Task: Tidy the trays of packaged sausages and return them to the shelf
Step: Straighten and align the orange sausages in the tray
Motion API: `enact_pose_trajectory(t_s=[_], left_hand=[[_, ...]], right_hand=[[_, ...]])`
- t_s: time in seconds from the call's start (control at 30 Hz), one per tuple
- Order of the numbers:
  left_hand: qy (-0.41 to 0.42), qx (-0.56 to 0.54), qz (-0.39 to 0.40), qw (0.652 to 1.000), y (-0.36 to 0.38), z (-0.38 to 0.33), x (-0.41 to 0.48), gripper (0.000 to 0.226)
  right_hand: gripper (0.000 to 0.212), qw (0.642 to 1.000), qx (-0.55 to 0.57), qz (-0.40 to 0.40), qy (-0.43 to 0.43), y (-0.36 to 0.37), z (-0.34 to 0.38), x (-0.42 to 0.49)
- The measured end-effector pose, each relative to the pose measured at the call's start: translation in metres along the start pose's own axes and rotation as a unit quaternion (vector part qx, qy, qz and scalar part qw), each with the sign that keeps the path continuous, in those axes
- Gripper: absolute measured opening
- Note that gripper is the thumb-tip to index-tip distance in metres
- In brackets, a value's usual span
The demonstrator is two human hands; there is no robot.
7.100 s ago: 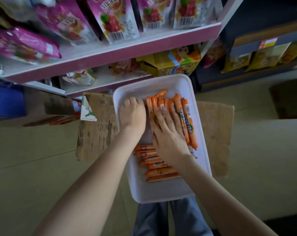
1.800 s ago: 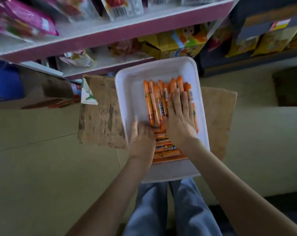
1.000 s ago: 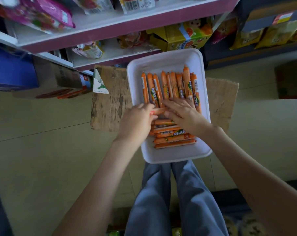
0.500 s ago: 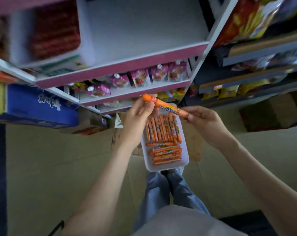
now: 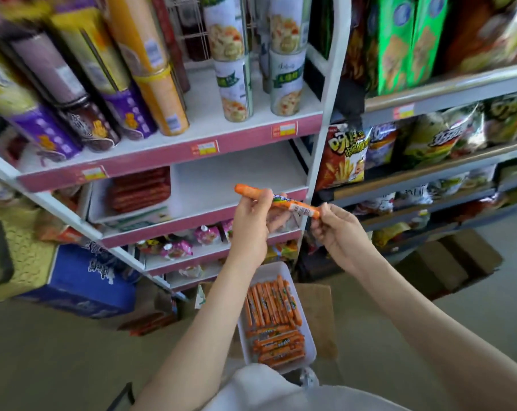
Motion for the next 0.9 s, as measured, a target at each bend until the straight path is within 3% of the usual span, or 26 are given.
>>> enact_pose_trajectory(t_s=[0.13,0.27,0.33,0.43,0.57,0.63,0.7,0.73,0.8,0.9], left_hand=[[-0.032,-0.027,-0.002,0.999,0.015,-0.007,0.006,0.017],[-0.091,-0.08,0.005,0.993,0.029,-0.009,0.011,0.021],[-0.111,-0.084,0.012,0.99,0.036,-0.009,0.013,0.02],[-0.137,-0.087,0.017,0.987,0.046,-0.007,0.013,0.018],[-0.13,-0.093,0.008,0.987,0.056,-0.004,0.015,0.026],[-0.092,-0.076,0.002,0.993,0.056,-0.002,0.02,0.041],[0.006,0.075,-0.002,0.997,0.054,-0.006,0.021,0.048],[0.078,0.167,0.013,0.983,0.056,-0.011,0.019,0.05],[0.213,0.304,0.055,0.927,0.065,-0.016,0.01,0.052],[0.345,0.461,0.103,0.811,0.081,-0.014,-0.006,0.05]], right_hand=[[0.012,0.991,-0.063,0.021,-0.117,0.005,0.032,-0.012],[0.022,0.943,-0.247,0.008,-0.225,0.017,0.061,-0.026],[0.021,0.923,-0.278,-0.009,-0.265,0.018,0.071,-0.03],[0.011,0.911,-0.28,-0.018,-0.302,0.011,0.077,-0.03],[0.011,0.916,-0.28,-0.017,-0.288,-0.007,0.079,-0.027],[0.011,0.918,-0.306,-0.015,-0.252,-0.019,0.079,-0.023],[0.012,0.903,-0.37,-0.01,-0.218,-0.031,0.079,-0.02],[0.013,0.893,-0.399,-0.01,-0.209,-0.035,0.079,-0.02],[0.018,0.887,-0.41,-0.008,-0.21,-0.036,0.083,-0.023],[0.034,0.892,-0.373,-0.002,-0.256,-0.02,0.094,-0.033]])
Point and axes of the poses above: each hand's wrist, its own x-axis towards the middle knuckle, its own y-axis out of the palm, z = x × y, the point moved 4 cm from there along x, towards the middle knuckle, and after that the axes turned 1 degree about x, right-handed, at the moved point
